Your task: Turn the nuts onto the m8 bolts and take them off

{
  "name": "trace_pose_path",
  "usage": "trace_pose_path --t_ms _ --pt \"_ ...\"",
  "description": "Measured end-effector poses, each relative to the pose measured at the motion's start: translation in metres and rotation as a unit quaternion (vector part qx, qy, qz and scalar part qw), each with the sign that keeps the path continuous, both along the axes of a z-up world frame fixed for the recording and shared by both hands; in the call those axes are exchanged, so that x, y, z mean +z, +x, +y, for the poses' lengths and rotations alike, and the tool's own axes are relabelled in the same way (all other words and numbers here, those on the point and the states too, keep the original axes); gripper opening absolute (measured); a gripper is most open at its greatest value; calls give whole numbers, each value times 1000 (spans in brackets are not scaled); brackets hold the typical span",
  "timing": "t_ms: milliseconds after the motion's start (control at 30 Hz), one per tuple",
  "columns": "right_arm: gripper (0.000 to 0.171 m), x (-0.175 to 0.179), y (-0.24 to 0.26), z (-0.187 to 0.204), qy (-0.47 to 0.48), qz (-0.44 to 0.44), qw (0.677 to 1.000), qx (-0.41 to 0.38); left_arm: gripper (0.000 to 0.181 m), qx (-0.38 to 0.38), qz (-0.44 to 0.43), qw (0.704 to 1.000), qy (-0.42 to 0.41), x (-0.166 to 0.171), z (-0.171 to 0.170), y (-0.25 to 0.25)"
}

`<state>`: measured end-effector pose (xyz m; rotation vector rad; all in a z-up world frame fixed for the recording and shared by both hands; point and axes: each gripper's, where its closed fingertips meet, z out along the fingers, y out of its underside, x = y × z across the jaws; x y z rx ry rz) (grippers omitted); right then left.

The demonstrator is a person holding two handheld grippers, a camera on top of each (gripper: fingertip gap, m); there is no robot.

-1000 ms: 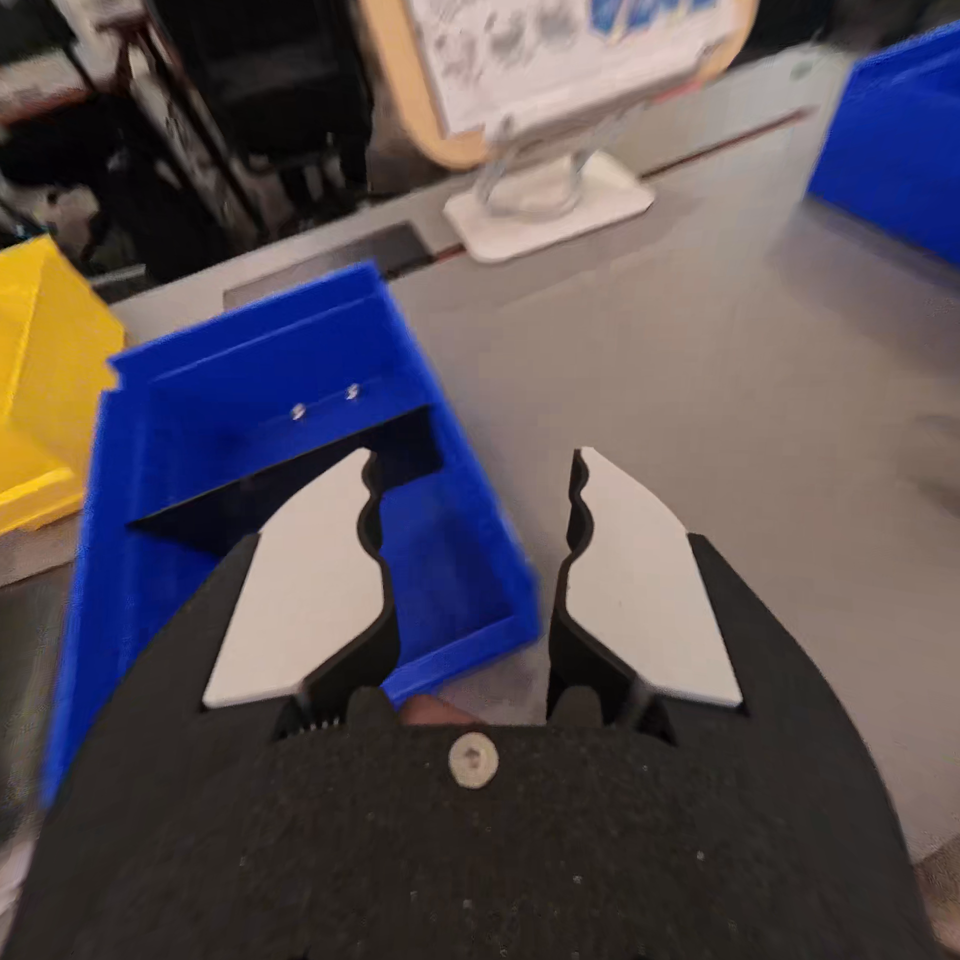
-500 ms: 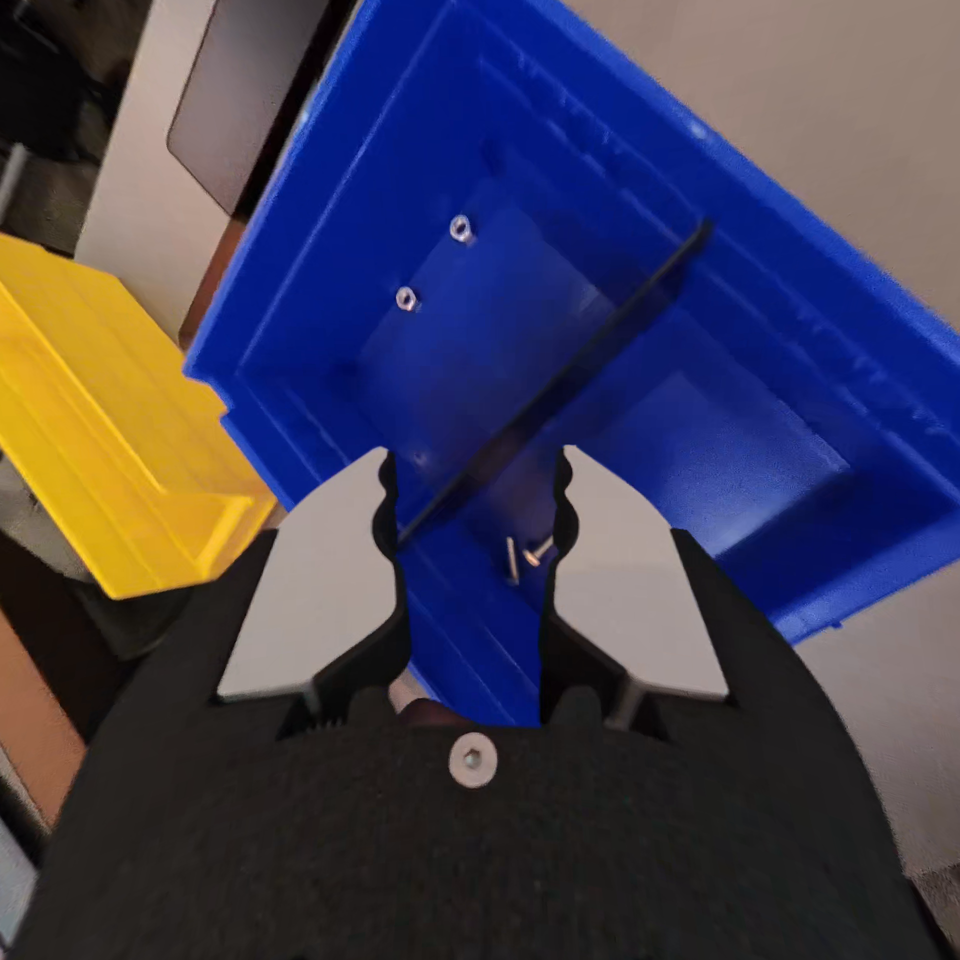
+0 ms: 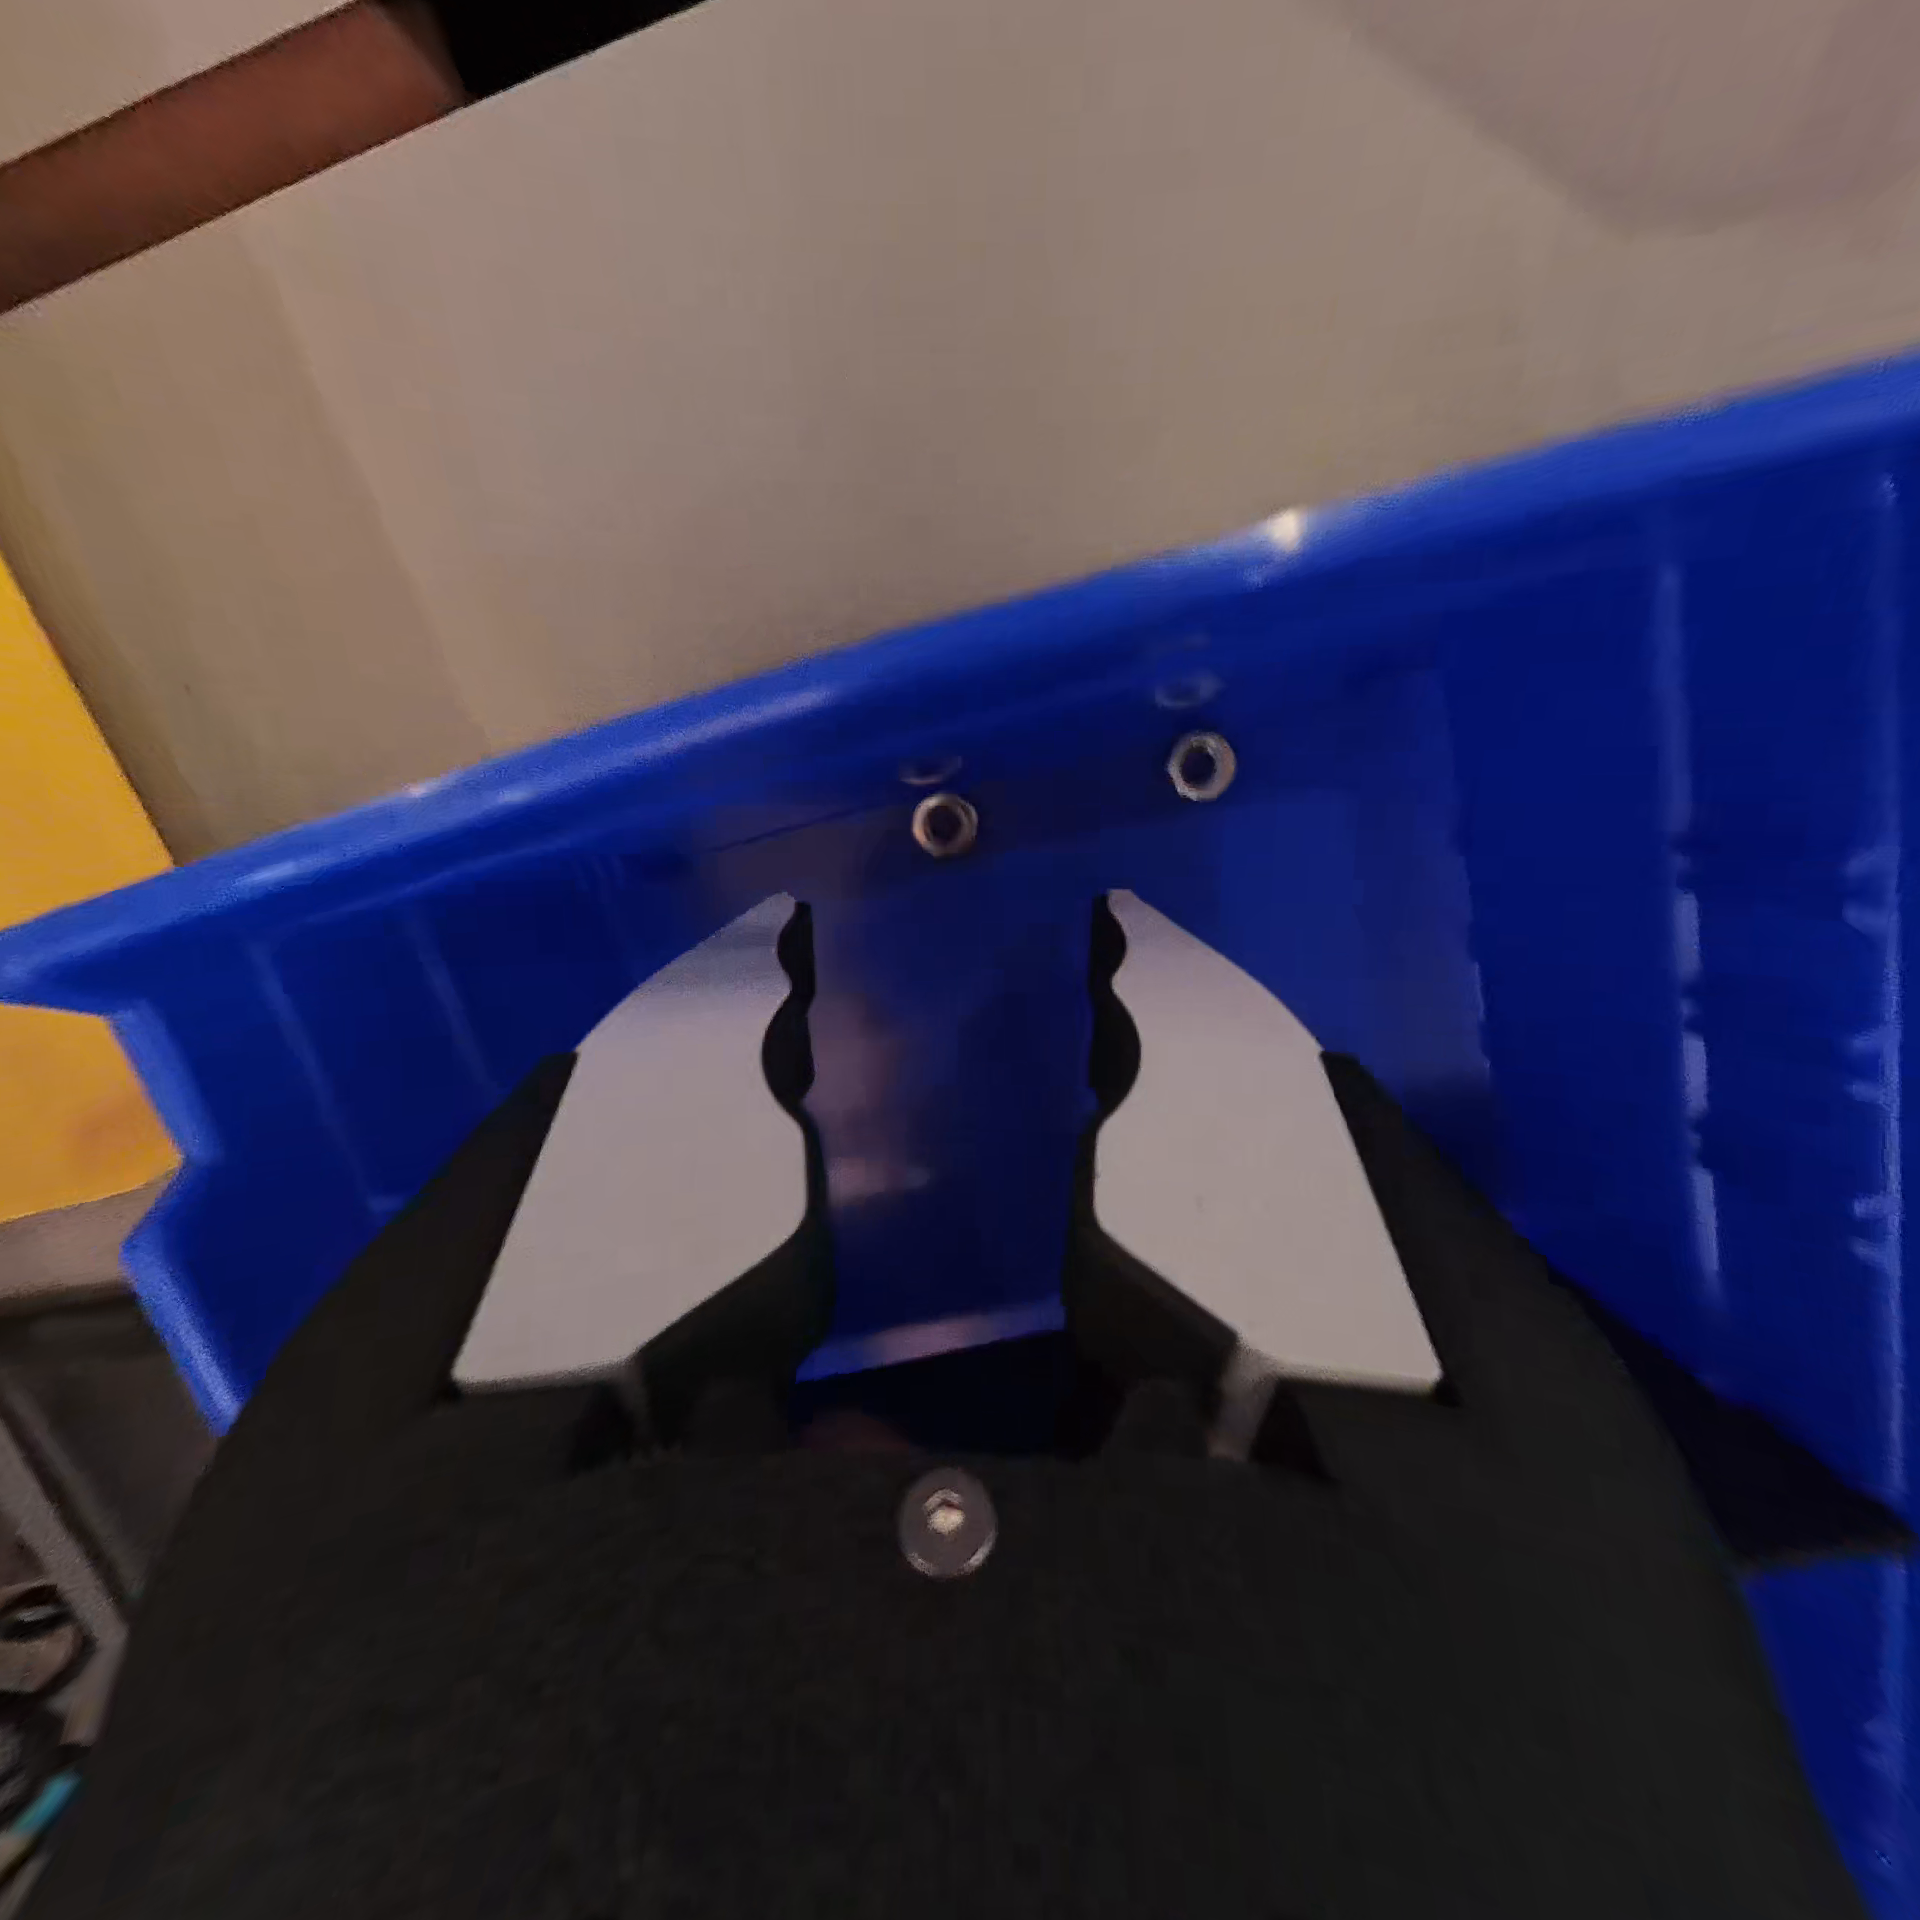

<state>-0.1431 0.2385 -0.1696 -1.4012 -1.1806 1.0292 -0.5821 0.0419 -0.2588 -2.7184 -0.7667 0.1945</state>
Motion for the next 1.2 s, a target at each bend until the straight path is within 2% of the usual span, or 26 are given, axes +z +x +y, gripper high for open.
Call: trace_pose_path --t_ms 167,467,733,867,1000,1133,1200 --pt "42 -1 3 2 -3 1 1000 -2 50 54 -33 998 14 -10 7 -6" --pt "39 0 6 6 -4 6 1000 -6 48 76 -47 995 -37 -23 3 -10" --pt "37 1 10 9 1 5 1000 -11 15 71 -40 994 -68 -32 2 -13" --pt "36 0 11 10 -3 4 1000 -12 17 58 -42 995 -66 -31 3 -10" --pt "35 4 12 10 0 8 1000 -14 15 33 -18 999 -25 -11 14 -6" --pt "35 8 11 10 5 8 1000 -11 15 -15 43 998 41 44 26 13" --pt "35 9 10 10 10 5 1000 -8 15 -55 90 988 114 82 32 33"
